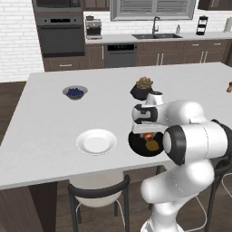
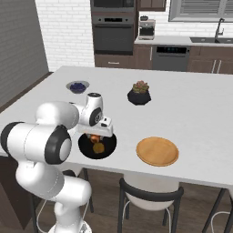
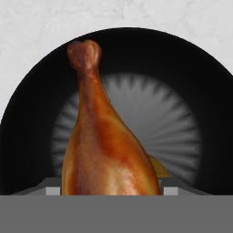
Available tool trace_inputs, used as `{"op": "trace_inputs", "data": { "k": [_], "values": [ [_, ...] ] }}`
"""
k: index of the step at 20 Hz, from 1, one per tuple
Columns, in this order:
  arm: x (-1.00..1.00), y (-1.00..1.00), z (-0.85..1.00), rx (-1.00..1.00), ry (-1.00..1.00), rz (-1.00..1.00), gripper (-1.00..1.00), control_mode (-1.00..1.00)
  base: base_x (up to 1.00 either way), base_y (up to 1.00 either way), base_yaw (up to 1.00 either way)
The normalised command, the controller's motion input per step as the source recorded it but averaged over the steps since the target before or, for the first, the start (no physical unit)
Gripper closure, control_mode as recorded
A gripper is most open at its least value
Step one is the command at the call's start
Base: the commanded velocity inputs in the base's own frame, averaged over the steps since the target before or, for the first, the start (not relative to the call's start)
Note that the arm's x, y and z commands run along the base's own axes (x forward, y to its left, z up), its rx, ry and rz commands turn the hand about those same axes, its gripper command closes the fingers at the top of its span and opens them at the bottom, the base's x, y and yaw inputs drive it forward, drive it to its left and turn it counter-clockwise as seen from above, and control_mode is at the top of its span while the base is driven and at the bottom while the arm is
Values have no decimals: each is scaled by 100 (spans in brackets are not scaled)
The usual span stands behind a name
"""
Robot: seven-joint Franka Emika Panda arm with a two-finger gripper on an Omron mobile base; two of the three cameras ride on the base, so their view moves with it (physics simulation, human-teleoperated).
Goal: Pick the chicken drumstick and avocado from their plates and place them in the bowl. Then put the bowl in the fridge.
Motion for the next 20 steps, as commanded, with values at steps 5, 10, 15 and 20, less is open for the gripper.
{"op": "trace_inputs", "data": {
  "k": [5, 10, 15, 20],
  "values": [
    [0, 0, 0, 0, 0, 0, -100, -100, 0, 0, 0],
    [-45, 0, 8, 0, -8, 0, -100, -100, 0, 0, 0],
    [-83, 26, 43, -6, -21, 0, -100, -100, 0, 0, 0],
    [-2, 96, 10, -16, -10, 0, -100, -100, 0, 0, 0]
  ]
}}
